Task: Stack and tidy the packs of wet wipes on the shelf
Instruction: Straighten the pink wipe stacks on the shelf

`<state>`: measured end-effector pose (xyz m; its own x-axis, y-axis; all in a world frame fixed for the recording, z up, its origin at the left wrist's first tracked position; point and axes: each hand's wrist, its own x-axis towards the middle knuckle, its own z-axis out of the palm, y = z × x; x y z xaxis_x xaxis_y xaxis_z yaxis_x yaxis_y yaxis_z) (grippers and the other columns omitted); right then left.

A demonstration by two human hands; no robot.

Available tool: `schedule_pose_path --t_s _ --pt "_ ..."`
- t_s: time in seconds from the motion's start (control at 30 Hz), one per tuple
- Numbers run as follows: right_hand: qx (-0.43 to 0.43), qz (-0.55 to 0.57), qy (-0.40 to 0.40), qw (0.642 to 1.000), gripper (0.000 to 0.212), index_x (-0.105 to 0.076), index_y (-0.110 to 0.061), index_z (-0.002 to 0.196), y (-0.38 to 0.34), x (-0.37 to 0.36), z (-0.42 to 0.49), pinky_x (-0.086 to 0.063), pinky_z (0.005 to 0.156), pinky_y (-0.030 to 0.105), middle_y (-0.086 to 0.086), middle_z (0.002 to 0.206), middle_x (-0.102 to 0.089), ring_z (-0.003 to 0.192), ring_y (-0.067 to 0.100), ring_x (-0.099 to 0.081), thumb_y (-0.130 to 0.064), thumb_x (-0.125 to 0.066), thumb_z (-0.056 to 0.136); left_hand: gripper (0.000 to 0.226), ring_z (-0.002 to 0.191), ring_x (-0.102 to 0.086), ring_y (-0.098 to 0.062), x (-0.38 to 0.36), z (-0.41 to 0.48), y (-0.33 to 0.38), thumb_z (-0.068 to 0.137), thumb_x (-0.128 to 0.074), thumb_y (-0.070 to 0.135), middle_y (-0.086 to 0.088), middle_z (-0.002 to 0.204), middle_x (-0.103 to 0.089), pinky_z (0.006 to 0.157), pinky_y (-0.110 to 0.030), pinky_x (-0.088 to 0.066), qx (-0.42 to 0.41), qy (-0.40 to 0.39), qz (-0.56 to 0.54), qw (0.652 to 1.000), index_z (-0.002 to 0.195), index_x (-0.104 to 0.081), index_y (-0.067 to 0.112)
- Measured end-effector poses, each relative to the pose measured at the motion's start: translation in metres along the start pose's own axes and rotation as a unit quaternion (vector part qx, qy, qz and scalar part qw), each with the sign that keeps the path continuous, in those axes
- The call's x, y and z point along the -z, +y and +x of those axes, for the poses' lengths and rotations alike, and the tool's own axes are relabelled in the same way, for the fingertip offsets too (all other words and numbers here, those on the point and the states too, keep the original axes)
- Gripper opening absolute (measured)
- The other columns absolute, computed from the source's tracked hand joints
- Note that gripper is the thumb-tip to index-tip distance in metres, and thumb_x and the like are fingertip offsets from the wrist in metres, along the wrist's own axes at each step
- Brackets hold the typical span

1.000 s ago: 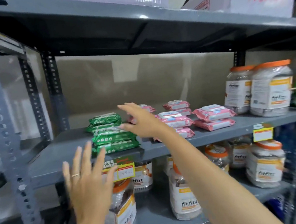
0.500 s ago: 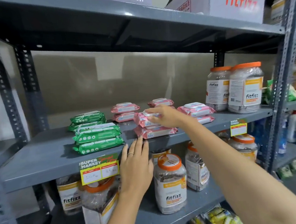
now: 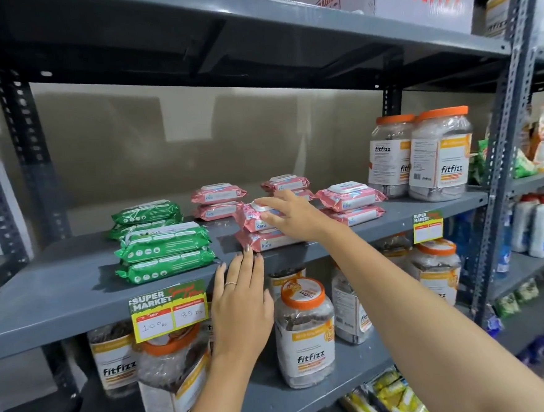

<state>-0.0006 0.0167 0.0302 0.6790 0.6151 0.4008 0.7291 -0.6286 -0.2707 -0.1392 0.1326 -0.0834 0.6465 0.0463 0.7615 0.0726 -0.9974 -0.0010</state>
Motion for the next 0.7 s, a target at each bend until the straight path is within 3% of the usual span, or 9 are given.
schedule_pose_path --t_s 0.2,0.3,0.4,0.53,0.7 --pt "-0.003 -0.023 -0.059 0.998 0.062 -0.020 -0.044 0.148 -0.001 0.020 0.005 -0.028 0.114 0.052 0.006 0.161 -0.016 0.142 0.031 -0.030 -0.060 -0.037 0.091 0.064 0.129 -0.048 -0.026 -0.002 0.000 -0.002 0.076 -0.070 0.023 -0.009 0.140 -0.052 0.112 -0.042 -0.023 0.000 0.000 -0.011 1.000 0.136 -0.052 0.008" --pt "-0.026 0.010 0.029 0.999 0.071 -0.021 -0.039 0.149 0.013 0.046 0.011 -0.028 0.114 0.049 0.007 0.159 -0.025 0.143 0.028 -0.028 -0.062 -0.043 0.086 0.063 0.128 -0.048 -0.027 -0.003 -0.002 -0.004 0.077 -0.069 0.022 -0.010 0.140 -0.052 0.112 -0.042 -0.022 -0.004 0.012 -0.020 1.000 0.136 -0.052 0.008" --pt "-0.104 -0.086 0.099 0.986 0.068 -0.028 -0.034 0.148 0.048 0.065 0.017 -0.030 0.111 0.055 0.009 0.152 -0.037 0.142 0.035 -0.027 -0.056 -0.045 0.085 0.058 0.126 -0.050 -0.028 -0.005 -0.003 -0.005 0.080 -0.064 0.020 -0.010 0.140 -0.052 0.111 -0.042 -0.022 -0.014 0.032 -0.021 0.999 0.135 -0.052 0.007" --pt "-0.229 -0.122 -0.007 0.966 0.078 -0.016 -0.035 0.151 0.087 0.069 0.007 -0.026 0.111 0.060 0.014 0.157 -0.026 0.143 0.042 -0.020 -0.067 -0.040 0.083 0.059 0.125 -0.050 -0.027 -0.006 -0.003 -0.007 0.079 -0.054 0.026 -0.010 0.139 -0.053 0.111 -0.040 -0.022 -0.012 0.029 -0.028 0.999 0.134 -0.053 0.007" --pt "-0.242 -0.190 -0.047 0.950 0.072 -0.026 -0.037 0.148 0.095 0.064 0.004 -0.031 0.109 0.054 0.010 0.156 -0.029 0.139 0.039 -0.032 -0.071 -0.030 0.084 0.060 0.128 -0.047 -0.026 -0.008 -0.003 -0.006 0.080 -0.064 0.025 -0.009 0.141 -0.051 0.113 -0.039 -0.018 0.001 0.021 -0.044 0.999 0.136 -0.052 0.007"
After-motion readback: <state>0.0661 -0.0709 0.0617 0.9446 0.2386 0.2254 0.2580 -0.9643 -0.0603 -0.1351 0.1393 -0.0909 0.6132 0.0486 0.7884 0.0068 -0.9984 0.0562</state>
